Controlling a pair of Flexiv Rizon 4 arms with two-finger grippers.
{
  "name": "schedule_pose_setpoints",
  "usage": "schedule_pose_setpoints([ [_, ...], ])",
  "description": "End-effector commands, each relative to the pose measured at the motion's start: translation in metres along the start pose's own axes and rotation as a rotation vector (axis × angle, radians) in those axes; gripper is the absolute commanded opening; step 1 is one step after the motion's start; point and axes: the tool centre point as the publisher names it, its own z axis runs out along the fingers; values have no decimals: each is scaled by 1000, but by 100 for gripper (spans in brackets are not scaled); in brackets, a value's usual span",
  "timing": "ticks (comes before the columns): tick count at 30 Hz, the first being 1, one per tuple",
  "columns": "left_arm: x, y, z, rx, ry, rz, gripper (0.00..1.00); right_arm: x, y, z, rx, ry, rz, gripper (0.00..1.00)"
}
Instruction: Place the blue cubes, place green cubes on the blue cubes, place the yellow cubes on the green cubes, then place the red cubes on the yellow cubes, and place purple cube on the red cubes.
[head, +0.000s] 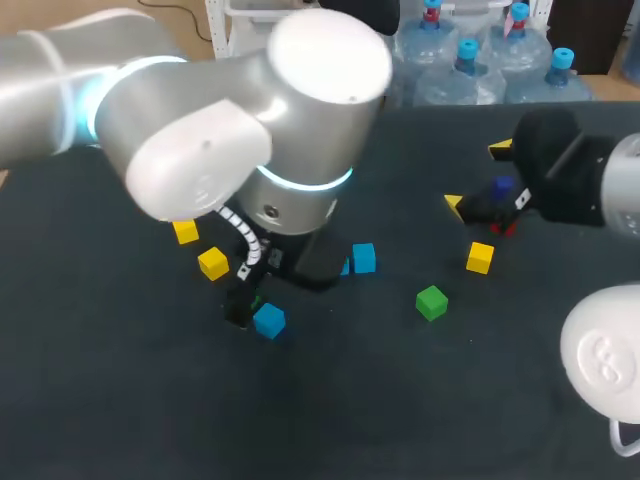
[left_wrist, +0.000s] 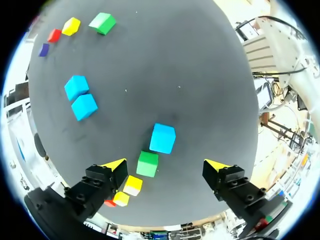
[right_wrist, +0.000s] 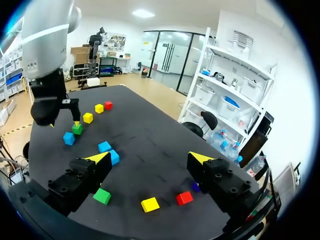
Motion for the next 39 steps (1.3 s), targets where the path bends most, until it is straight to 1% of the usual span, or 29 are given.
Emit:
schedule_pose_setpoints([
  [1, 1, -7, 2, -66, -85, 27, 100, -1, 3, 1, 57, 6, 0, 100],
  [3, -3, -6, 4, -77, -109, 44, 100, -1, 3, 1, 57, 6, 0, 100],
  [5, -9, -7, 6, -75, -120, 78, 100, -1, 3, 1, 57, 6, 0, 100],
  [9, -15, -7, 9, -66, -148, 107, 100, -1, 3, 1, 57, 6, 0, 100],
  [14, -18, -6, 15, -78, -150, 113, 100, -1, 3, 1, 57, 6, 0, 100],
  [21, -11, 6, 31, -102, -173, 91, 100, -1, 3, 1, 57, 6, 0, 100],
  [27, -11, 14, 35, -116, -207, 82, 100, -1, 3, 1, 57, 6, 0, 100],
  [33, -15, 16, 37, -117, -248, 84, 100, -1, 3, 1, 57, 6, 0, 100],
  [36, -18, 15, 37, -105, -274, 91, 100, -1, 3, 1, 57, 6, 0, 100],
  [39, -22, 13, 39, -96, -282, 94, 100, -1, 3, 1, 57, 6, 0, 100],
])
